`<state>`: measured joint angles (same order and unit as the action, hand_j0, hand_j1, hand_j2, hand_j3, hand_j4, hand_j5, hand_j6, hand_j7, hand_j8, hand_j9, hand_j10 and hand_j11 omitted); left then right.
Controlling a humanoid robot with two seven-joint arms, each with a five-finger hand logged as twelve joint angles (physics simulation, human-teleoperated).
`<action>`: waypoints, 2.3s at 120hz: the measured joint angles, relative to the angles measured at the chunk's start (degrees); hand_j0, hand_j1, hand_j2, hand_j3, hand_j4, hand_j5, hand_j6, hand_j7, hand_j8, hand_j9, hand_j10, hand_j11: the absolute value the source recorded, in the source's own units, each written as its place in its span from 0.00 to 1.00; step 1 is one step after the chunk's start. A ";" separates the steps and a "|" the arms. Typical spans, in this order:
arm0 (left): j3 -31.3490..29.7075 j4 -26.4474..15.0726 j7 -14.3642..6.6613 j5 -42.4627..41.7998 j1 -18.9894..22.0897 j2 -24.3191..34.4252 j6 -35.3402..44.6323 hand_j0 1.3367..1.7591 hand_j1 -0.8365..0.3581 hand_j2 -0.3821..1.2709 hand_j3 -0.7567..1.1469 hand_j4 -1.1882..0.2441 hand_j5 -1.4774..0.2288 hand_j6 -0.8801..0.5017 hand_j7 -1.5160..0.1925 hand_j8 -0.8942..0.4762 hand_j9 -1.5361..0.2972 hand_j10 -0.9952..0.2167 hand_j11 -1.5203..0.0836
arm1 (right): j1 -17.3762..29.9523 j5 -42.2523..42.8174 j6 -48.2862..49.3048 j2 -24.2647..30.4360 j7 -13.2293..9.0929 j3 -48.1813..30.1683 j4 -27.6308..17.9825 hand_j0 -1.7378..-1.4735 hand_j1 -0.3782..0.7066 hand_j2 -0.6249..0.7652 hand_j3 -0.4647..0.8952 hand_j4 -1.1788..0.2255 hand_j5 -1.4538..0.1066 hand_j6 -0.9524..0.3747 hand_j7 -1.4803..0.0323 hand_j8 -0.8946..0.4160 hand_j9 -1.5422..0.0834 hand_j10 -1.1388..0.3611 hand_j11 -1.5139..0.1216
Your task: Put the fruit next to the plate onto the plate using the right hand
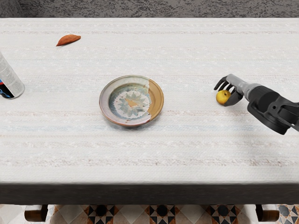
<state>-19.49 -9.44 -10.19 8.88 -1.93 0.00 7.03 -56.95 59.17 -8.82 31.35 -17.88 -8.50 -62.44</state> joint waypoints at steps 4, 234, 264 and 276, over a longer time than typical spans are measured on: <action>0.00 -0.01 0.00 0.00 0.00 0.00 0.00 0.76 0.99 0.23 0.40 0.83 0.87 0.64 0.89 0.65 0.84 0.82 0.95 | 0.01 0.06 0.00 -0.07 -0.01 0.00 0.07 0.33 0.56 0.43 0.34 0.45 0.51 0.38 0.53 0.36 0.52 0.41 0.51; -0.01 -0.01 0.00 0.00 0.00 0.00 0.00 0.76 0.99 0.23 0.40 0.83 0.87 0.64 0.89 0.65 0.84 0.82 0.95 | -4.97 -19.69 22.59 -0.86 0.84 -13.02 -4.19 0.33 0.54 0.67 0.34 0.30 0.24 0.33 0.29 0.34 0.28 0.26 0.24; -0.01 0.00 0.00 0.00 0.00 0.00 0.00 0.76 0.99 0.23 0.40 0.83 0.87 0.64 0.89 0.65 0.84 0.82 0.95 | -7.08 -21.53 23.83 -5.72 0.58 -13.66 -4.09 0.33 0.54 0.68 0.34 0.31 0.23 0.34 0.29 0.35 0.28 0.27 0.24; -0.01 0.00 -0.01 0.00 0.00 0.00 0.00 0.76 0.99 0.23 0.40 0.83 0.87 0.64 0.89 0.65 0.84 0.82 0.95 | -7.96 -21.91 23.85 -8.30 0.56 -13.70 -3.83 0.33 0.55 0.68 0.34 0.30 0.23 0.34 0.29 0.35 0.28 0.27 0.24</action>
<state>-19.50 -9.44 -10.20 8.88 -1.93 0.00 7.03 -64.91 37.27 15.03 23.05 -17.33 -22.19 -66.26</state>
